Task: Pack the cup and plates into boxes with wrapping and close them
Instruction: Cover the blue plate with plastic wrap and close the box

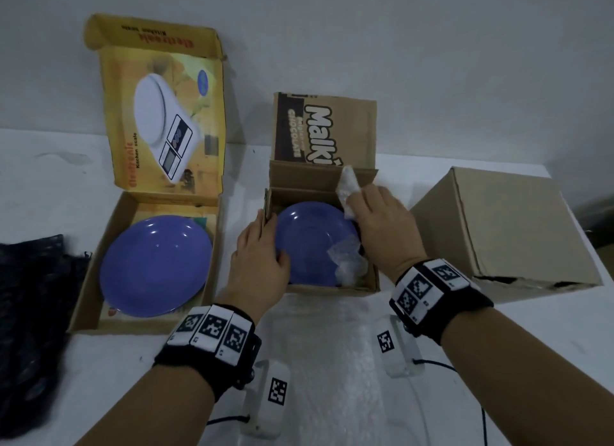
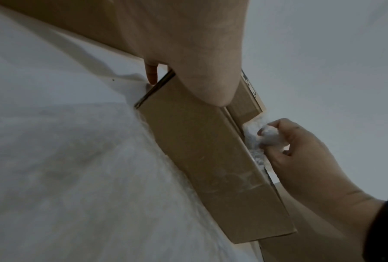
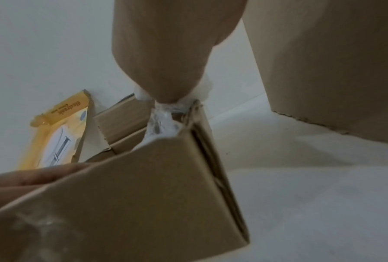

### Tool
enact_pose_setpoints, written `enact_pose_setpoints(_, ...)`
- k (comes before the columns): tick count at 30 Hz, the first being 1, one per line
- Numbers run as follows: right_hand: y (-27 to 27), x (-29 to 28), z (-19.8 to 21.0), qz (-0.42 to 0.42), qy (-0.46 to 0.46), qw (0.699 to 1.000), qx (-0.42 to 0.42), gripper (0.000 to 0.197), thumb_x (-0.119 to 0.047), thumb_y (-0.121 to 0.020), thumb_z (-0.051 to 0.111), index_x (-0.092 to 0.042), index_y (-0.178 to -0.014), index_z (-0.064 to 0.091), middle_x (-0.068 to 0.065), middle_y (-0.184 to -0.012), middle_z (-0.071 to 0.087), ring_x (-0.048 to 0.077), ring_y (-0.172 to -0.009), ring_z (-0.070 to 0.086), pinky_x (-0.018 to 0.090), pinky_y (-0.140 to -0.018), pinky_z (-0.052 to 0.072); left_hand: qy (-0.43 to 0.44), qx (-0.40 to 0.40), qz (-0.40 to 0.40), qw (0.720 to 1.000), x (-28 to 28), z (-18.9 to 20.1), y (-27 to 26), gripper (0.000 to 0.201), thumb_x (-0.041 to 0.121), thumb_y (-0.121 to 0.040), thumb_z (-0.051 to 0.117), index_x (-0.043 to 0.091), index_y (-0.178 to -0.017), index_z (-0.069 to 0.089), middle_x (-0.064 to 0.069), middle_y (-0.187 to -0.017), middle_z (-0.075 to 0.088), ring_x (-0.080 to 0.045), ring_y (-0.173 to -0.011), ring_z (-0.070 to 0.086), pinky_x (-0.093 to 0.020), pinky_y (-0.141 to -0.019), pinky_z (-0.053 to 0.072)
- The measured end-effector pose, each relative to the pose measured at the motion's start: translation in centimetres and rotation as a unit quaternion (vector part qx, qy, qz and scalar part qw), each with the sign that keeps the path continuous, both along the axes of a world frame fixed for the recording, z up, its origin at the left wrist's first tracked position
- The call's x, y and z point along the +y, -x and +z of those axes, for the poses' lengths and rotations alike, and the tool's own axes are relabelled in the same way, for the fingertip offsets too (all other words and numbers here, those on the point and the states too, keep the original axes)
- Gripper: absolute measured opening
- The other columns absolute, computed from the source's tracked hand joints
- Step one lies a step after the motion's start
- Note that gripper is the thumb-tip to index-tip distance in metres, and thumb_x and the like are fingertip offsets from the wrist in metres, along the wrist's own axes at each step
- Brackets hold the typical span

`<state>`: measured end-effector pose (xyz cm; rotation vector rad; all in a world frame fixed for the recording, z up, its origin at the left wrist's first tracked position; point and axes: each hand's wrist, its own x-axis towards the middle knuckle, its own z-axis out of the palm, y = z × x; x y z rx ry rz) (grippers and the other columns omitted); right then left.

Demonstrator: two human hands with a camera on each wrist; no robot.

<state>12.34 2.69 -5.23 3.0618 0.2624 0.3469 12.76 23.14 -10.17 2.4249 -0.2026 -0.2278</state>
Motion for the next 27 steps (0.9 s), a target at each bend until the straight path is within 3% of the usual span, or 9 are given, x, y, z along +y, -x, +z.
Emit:
enact_pose_setpoints(5, -1.3, 1.1, 1.1, -0.043, 0.11, 0.99, 0.071, 0.034, -0.005, -0.049, 0.081, -0.005, -0.08, 0.065, 0.013, -0.071, 0.062, 0.031, -0.065, 0.059, 0.031, -0.054, 0.045, 0.02, -0.01, -0.006, 1.0, 0.1, -0.2, 0.0, 0.062, 0.019, -0.091, 0.049, 0.017, -0.149, 0.027, -0.003, -0.156, 0.022, -0.026, -0.139, 0.024, -0.045, -0.113, 0.028)
enact_pose_setpoints(7, -1.6, 2.2, 1.5, -0.039, 0.131, 0.986, 0.1, 0.023, -0.005, -0.067, 0.073, -0.002, -0.089, 0.066, 0.015, -0.08, 0.066, 0.031, -0.077, 0.061, 0.033, -0.062, 0.048, 0.023, -0.009, -0.005, 1.0, 0.2, -0.1, 0.0, 0.063, 0.018, -0.091, 0.05, 0.018, -0.149, 0.026, -0.003, -0.156, 0.022, -0.025, -0.139, 0.023, -0.045, -0.113, 0.028)
enact_pose_setpoints(9, -1.8, 3.1, 1.4, -0.052, 0.125, 0.976, 0.17, 0.023, -0.006, -0.09, 0.048, -0.003, -0.11, 0.059, 0.016, -0.107, 0.063, 0.032, -0.103, 0.054, 0.036, -0.081, 0.044, 0.025, -0.009, -0.005, 1.0, 0.1, -0.1, -0.1, 0.063, 0.018, -0.091, 0.05, 0.017, -0.149, 0.026, -0.004, -0.156, 0.022, -0.025, -0.14, 0.023, -0.044, -0.114, 0.027)
enact_pose_setpoints(11, -2.1, 3.9, 1.7, -0.106, 0.052, 0.97, 0.213, 0.029, -0.009, -0.095, 0.036, -0.005, -0.117, 0.054, 0.017, -0.12, 0.057, 0.034, -0.112, 0.05, 0.036, -0.085, 0.041, 0.024, -0.005, -0.004, 1.0, 0.2, 0.0, -0.1, 0.063, 0.019, -0.092, 0.051, 0.018, -0.149, 0.025, -0.004, -0.157, 0.021, -0.025, -0.14, 0.022, -0.043, -0.115, 0.025)
enact_pose_setpoints(16, -3.4, 5.2, 0.9, -0.225, -0.134, 0.922, 0.285, 0.045, -0.017, -0.094, 0.039, -0.002, -0.136, 0.033, 0.02, -0.128, 0.051, 0.036, -0.116, 0.051, 0.039, -0.089, 0.041, 0.022, 0.004, -0.008, 1.0, 0.4, 0.0, 0.0, 0.063, 0.021, -0.093, 0.05, 0.019, -0.15, 0.023, -0.003, -0.158, 0.018, -0.023, -0.142, 0.017, -0.038, -0.115, 0.022)
enact_pose_setpoints(19, -4.2, 5.2, -1.0, -0.272, -0.137, 0.905, 0.297, 0.065, -0.022, -0.096, 0.038, 0.006, -0.145, 0.006, 0.025, -0.142, 0.038, 0.036, -0.128, 0.043, 0.042, -0.103, 0.034, 0.019, 0.002, -0.01, 1.0, 0.5, 0.0, 0.0, 0.062, 0.022, -0.093, 0.05, 0.019, -0.15, 0.023, -0.002, -0.157, 0.019, -0.024, -0.141, 0.019, -0.038, -0.114, 0.022)
enact_pose_setpoints(21, -4.6, 5.0, -1.1, -0.274, -0.095, 0.907, 0.307, 0.07, -0.021, -0.098, 0.039, 0.013, -0.143, 0.0, 0.026, -0.145, 0.035, 0.035, -0.127, 0.045, 0.041, -0.1, 0.037, 0.019, 0.003, -0.009, 1.0, 0.5, 0.0, 0.0, 0.062, 0.023, -0.093, 0.05, 0.019, -0.149, 0.024, -0.002, -0.157, 0.019, -0.024, -0.141, 0.02, -0.038, -0.113, 0.023)
enact_pose_setpoints(25, -4.0, 4.6, 0.7, -0.18, -0.036, 0.946, 0.266, 0.037, -0.011, -0.097, 0.039, -0.001, -0.133, 0.043, 0.019, -0.133, 0.048, 0.032, -0.114, 0.056, 0.038, -0.088, 0.046, 0.019, 0.004, -0.008, 1.0, 0.5, -0.1, 0.0, 0.064, 0.023, -0.092, 0.051, 0.02, -0.149, 0.023, -0.002, -0.157, 0.019, -0.024, -0.141, 0.02, -0.04, -0.115, 0.025)
enact_pose_setpoints(27, -3.0, 4.5, 1.1, -0.16, -0.033, 0.967, 0.195, 0.029, -0.008, -0.096, 0.042, -0.005, -0.123, 0.052, 0.016, -0.128, 0.045, 0.032, -0.105, 0.057, 0.037, -0.08, 0.048, 0.03, 0.004, -0.004, 1.0, 0.5, -0.4, 0.0, 0.065, 0.024, -0.091, 0.052, 0.021, -0.15, 0.023, -0.001, -0.157, 0.019, -0.023, -0.141, 0.021, -0.043, -0.115, 0.026)
